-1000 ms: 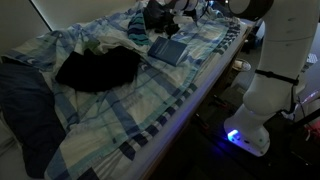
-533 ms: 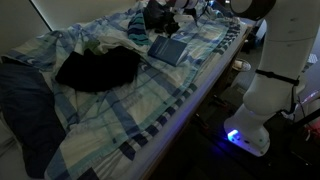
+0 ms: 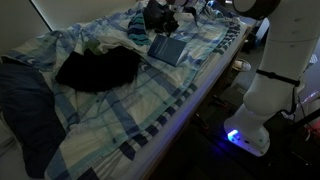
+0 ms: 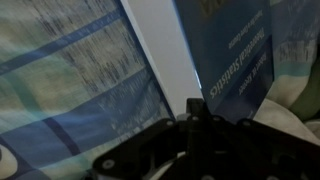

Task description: Open the book on the bed

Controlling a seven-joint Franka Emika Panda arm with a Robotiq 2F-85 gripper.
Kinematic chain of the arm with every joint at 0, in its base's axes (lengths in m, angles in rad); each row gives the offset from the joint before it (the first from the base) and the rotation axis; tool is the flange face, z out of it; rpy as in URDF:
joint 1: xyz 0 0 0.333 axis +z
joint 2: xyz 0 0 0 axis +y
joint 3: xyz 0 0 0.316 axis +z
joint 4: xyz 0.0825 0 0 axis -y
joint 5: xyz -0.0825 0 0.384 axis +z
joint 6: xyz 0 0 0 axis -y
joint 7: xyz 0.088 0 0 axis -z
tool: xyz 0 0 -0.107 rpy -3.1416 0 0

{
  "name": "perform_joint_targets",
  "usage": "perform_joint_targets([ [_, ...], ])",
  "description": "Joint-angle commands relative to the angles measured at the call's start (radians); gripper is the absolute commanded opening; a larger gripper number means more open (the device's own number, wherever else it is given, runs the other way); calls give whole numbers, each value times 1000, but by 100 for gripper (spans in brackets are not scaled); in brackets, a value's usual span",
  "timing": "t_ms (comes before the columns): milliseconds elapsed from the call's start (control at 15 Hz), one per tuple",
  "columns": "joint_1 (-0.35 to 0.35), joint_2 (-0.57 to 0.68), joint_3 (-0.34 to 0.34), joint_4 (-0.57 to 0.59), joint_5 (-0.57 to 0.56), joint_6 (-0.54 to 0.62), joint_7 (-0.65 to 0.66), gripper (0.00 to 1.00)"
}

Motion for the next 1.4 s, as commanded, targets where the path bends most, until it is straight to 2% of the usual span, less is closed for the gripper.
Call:
perform_joint_targets([
  [0,4,-1,-4,3,1,-4,-1,1],
  [1333,14,-47,4,-37,-1,12,-40,0],
])
